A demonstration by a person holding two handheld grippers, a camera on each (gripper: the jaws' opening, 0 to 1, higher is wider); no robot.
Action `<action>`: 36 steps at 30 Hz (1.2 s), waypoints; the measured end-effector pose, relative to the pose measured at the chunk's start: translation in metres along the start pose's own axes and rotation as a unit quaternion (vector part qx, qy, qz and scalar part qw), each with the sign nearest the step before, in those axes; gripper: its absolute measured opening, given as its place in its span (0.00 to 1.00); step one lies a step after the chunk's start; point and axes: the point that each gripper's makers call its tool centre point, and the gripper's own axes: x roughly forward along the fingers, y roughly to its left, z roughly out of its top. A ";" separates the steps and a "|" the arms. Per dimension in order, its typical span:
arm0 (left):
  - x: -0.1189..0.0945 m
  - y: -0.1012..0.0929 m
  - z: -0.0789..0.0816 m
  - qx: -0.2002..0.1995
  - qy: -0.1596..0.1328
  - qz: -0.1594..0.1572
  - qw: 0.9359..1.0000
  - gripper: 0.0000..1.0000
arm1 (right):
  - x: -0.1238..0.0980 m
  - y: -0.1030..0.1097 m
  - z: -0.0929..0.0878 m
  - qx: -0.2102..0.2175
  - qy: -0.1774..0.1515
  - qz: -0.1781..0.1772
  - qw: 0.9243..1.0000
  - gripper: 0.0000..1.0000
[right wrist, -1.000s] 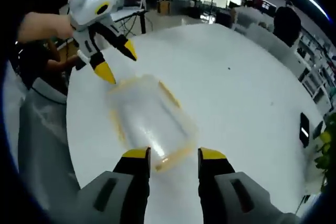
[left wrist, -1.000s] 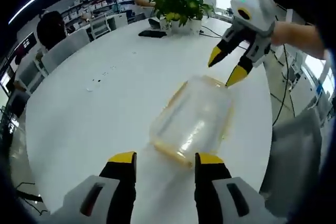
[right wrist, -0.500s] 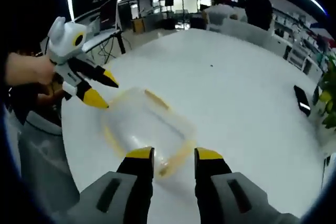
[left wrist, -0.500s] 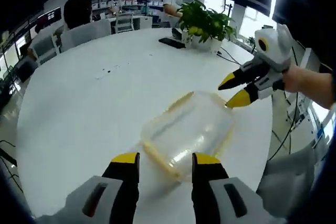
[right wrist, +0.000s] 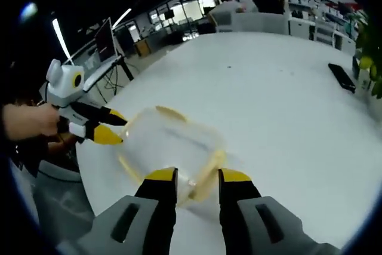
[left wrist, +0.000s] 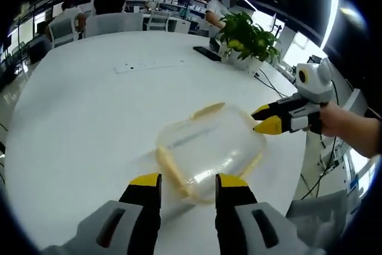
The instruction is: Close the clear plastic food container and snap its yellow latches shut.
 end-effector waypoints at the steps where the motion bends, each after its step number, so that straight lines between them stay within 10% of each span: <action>1: 0.001 -0.001 0.000 -0.003 -0.001 -0.001 1.000 0.28 | 0.000 0.000 0.000 0.002 -0.002 -0.001 1.000 0.24; 21: 0.007 0.007 0.002 -0.104 -0.018 0.013 0.994 0.23 | 0.004 0.000 -0.001 0.039 -0.016 -0.004 0.999 0.25; 36: 0.007 0.005 0.002 -0.098 -0.003 0.021 0.995 0.22 | 0.005 -0.001 -0.002 0.060 -0.005 -0.002 0.998 0.24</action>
